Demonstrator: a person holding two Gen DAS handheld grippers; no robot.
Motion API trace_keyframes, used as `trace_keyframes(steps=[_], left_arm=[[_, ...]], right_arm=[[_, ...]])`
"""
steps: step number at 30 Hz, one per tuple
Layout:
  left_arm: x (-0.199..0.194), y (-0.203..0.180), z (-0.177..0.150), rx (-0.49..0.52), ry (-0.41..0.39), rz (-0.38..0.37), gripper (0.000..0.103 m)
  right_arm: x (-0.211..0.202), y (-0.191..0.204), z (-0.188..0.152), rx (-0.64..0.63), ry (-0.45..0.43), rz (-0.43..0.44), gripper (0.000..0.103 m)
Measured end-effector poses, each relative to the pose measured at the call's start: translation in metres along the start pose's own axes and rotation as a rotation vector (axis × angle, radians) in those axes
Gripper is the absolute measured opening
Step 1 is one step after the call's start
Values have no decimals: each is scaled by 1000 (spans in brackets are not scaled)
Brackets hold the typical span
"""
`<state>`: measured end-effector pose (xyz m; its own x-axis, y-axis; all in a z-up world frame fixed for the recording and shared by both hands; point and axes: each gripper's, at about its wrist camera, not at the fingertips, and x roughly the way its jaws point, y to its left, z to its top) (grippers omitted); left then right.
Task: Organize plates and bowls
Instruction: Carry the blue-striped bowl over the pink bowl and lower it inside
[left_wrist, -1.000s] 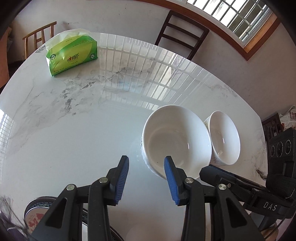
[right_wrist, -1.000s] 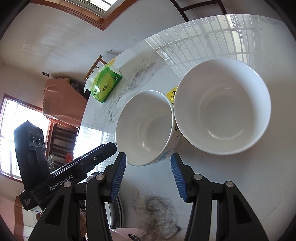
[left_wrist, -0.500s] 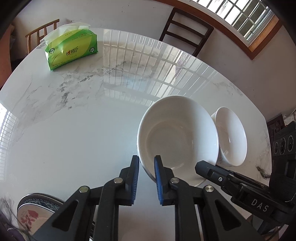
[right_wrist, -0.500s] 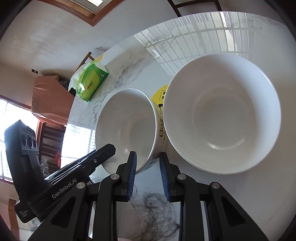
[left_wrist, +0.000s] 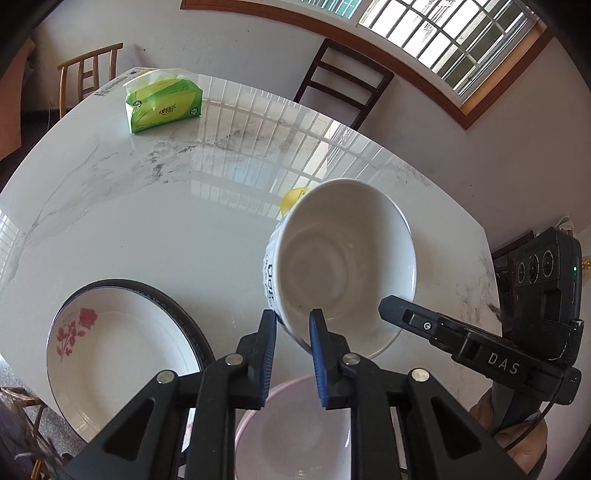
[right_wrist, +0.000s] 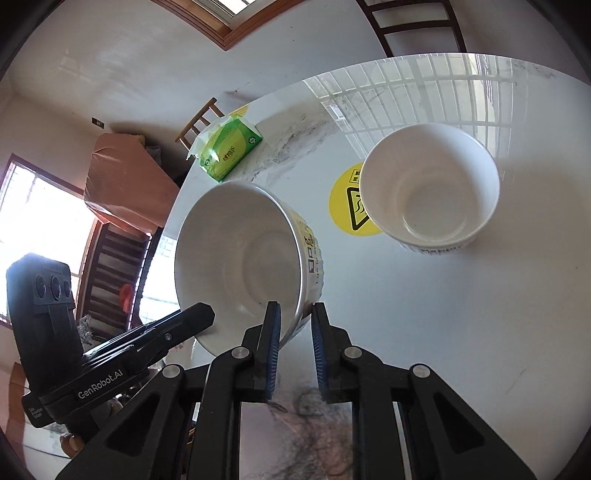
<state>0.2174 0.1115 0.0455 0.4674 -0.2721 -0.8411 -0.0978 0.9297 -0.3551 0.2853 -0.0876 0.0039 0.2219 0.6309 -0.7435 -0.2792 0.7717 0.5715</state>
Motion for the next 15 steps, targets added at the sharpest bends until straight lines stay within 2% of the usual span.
trace_keyframes(steps=[8, 15], left_arm=[[-33, -7, -54, 23, 15, -21, 20], [-31, -9, -96, 44, 72, -18, 21]], right_arm=[[-38, 21, -48, -57, 5, 11, 16], [-47, 25, -88, -82, 38, -15, 16]])
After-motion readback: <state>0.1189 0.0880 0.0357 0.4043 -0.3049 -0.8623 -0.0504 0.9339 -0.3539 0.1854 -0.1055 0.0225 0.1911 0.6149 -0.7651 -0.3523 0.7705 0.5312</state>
